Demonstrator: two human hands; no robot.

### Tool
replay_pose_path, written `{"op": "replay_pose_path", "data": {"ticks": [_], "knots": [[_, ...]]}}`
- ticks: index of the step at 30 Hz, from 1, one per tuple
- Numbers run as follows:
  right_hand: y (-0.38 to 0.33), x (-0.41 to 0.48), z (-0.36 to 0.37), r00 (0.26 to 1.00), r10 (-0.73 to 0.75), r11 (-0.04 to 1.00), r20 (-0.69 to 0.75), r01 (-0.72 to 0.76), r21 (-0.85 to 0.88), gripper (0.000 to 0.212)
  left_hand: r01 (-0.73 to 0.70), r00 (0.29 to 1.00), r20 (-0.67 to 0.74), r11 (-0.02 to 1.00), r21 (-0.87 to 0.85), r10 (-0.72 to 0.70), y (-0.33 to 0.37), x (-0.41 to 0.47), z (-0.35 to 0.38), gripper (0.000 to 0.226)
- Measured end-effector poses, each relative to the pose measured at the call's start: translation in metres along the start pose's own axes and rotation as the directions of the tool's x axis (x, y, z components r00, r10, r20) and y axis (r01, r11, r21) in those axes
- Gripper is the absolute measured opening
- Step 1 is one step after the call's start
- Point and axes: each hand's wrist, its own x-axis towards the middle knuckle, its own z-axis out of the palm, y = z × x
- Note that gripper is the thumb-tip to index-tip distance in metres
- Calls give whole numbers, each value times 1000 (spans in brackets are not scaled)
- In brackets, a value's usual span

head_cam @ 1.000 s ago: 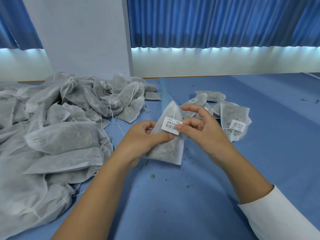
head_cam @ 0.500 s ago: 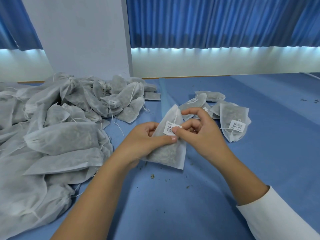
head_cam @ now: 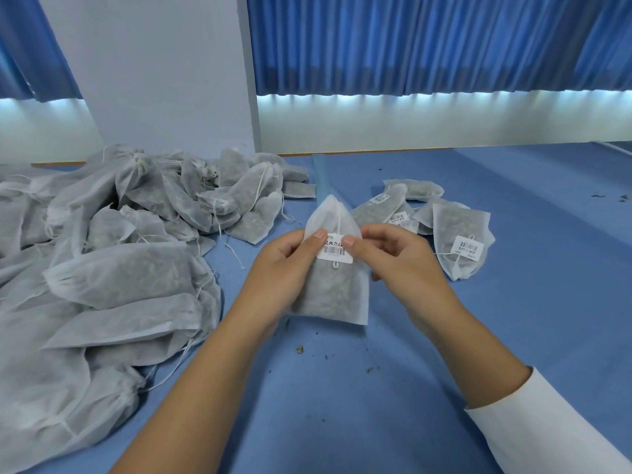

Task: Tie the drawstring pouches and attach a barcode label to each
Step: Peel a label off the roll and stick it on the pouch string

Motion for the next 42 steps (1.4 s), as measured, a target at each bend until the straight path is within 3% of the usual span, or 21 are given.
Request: {"op": "replay_pose_path", "data": {"ticks": [4, 10, 15, 19, 22, 26, 30, 33, 36, 39, 40, 42], "knots": [[-3, 0, -1, 979, 155, 974, 135, -174, 146, 17, 33, 999, 7, 998, -47, -33, -1, 1, -1, 22], [-4, -1, 1, 977, 168, 963, 130, -191, 190, 17, -5, 998, -59, 999, 39, 7, -5, 3, 2, 29], [-4, -4, 3, 974, 145, 979, 175, -167, 116, 22, -8, 998, -68, 1000, 21, 10, -5, 4, 2, 33], [-4, -2, 0, 978, 154, 962, 139, -181, 206, 13, 63, 997, -32, 995, -73, -66, -4, 6, 0, 28], [-4, -2, 1, 978, 144, 957, 150, -176, 230, 14, 38, 998, -57, 999, -25, -40, -6, 6, 0, 19], [-1, 0, 4, 992, 102, 988, 74, -110, 110, 28, 48, 984, -171, 997, -59, -57, -7, 8, 0, 21], [3, -4, 5, 985, -39, 998, 165, 46, -43, 29, 54, 951, -296, 990, -127, -90, -11, 14, -3, 22], [7, -4, 7, 958, -160, 981, 238, 181, -68, 25, 29, 946, -322, 999, -29, -37, -19, 19, -3, 30], [9, 0, 4, 955, -208, 971, 211, 227, -69, 16, 6, 939, -342, 994, 106, 31, -22, 23, -4, 41], [9, 6, -2, 978, -201, 977, 56, 204, -56, 26, 3, 943, -331, 992, 123, 38, -23, 24, -13, 32], [8, 9, -4, 979, -199, 979, -37, 198, -46, 27, -1, 939, -336, 977, 215, 75, -23, 24, -17, 29], [8, 16, -12, 967, -170, 981, -191, 184, 57, 29, 2, 917, -338, 845, 534, 212, -27, 25, -27, 29]]}}
